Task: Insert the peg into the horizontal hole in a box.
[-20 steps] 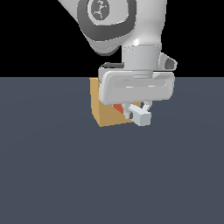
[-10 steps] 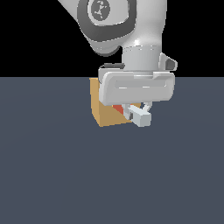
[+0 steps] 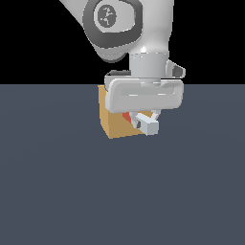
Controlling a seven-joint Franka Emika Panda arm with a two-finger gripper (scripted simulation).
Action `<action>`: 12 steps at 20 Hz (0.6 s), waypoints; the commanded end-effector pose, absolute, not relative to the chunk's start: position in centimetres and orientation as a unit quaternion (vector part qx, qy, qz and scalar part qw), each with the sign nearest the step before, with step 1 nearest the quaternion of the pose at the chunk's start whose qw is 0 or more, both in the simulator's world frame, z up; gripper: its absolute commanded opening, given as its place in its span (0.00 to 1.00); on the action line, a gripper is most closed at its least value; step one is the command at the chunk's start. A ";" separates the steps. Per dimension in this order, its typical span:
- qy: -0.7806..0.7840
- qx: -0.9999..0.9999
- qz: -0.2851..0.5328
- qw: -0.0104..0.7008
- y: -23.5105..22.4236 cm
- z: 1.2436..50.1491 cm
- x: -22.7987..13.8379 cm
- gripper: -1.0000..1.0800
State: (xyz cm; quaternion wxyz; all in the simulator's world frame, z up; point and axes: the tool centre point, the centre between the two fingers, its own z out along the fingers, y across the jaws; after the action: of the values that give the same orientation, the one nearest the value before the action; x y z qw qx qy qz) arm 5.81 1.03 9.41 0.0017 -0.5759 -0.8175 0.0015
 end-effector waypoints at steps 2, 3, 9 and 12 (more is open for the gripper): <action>-0.818 -0.575 0.000 0.001 3.7 9.6 5.0 0.00; -0.818 -0.575 0.000 0.001 4.5 9.6 4.7 0.00; -0.818 -0.575 -0.001 0.000 7.9 9.7 3.5 0.00; -0.818 -0.575 -0.001 -0.001 8.6 9.8 3.4 0.00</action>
State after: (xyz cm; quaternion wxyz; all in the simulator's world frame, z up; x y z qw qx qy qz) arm 3.52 7.75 9.63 -0.0007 -0.5768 -0.8169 0.0004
